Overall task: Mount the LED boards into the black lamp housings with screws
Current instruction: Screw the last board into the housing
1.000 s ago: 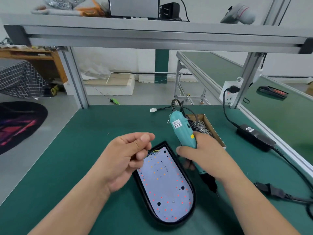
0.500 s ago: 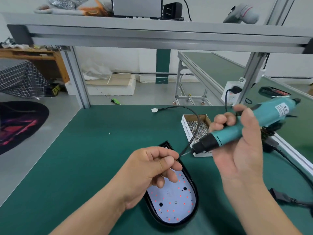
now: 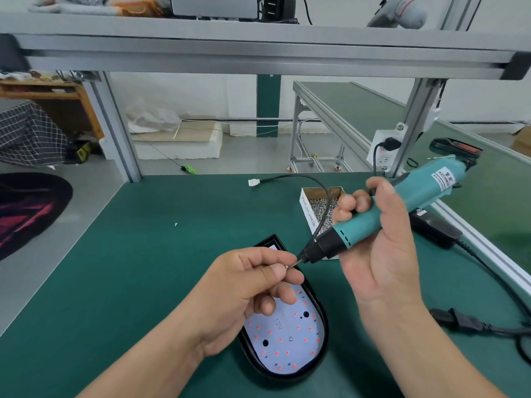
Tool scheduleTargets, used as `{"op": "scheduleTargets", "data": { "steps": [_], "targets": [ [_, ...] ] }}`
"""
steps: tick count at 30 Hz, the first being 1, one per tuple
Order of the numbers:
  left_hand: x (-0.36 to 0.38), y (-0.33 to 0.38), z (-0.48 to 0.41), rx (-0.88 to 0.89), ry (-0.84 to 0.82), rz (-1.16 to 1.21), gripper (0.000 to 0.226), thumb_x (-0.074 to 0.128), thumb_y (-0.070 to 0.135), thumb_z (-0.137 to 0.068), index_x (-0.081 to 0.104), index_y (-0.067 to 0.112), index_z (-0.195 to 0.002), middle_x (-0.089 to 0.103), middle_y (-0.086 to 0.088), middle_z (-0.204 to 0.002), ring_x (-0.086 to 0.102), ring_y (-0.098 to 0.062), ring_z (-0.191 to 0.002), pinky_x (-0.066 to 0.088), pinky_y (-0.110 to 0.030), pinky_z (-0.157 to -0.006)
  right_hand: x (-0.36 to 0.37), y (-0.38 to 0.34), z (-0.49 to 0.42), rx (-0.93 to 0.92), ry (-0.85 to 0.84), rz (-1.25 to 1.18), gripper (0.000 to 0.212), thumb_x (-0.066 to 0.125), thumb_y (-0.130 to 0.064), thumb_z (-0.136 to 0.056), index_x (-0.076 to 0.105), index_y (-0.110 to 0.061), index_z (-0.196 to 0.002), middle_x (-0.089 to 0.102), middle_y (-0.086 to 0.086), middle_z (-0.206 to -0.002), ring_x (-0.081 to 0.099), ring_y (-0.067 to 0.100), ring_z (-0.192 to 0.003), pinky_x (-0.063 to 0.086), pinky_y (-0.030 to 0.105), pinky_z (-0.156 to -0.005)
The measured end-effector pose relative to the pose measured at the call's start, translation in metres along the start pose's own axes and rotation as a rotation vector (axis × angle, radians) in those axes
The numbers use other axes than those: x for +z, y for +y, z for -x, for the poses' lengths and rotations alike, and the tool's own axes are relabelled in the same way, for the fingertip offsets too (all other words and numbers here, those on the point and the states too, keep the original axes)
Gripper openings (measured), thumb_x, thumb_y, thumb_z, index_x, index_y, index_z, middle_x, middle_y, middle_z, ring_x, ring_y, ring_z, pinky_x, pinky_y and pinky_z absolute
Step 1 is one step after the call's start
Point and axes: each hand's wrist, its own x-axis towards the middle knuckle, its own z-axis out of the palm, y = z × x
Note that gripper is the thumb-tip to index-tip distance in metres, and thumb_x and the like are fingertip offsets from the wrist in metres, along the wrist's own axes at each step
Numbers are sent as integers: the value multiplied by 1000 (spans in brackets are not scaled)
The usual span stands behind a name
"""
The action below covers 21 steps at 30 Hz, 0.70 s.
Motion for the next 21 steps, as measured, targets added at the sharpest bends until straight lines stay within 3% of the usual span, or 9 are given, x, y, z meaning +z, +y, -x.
{"op": "scheduleTargets", "data": {
  "steps": [16, 21],
  "targets": [
    [-1, -1, 1, 9, -9, -66, 24, 63, -2, -103, 83, 12, -102, 78, -20, -101, 70, -18, -72, 49, -22, -54, -1, 0, 0, -1, -19, 16, 8, 61, -23, -104, 63, -16, -101, 50, -1, -78, 60, 16, -75, 52, 24, -71],
    [-2, -3, -1, 75, 46, -227, 25, 63, -3, -102, 81, 14, -99, 80, -16, -97, 72, -18, -71, 49, -21, -54, -2, 4, -1, 13, 1, 50, 8, 63, -23, -104, 62, -16, -101, 51, 0, -78, 60, 16, -75, 53, 25, -70]
  ]
}}
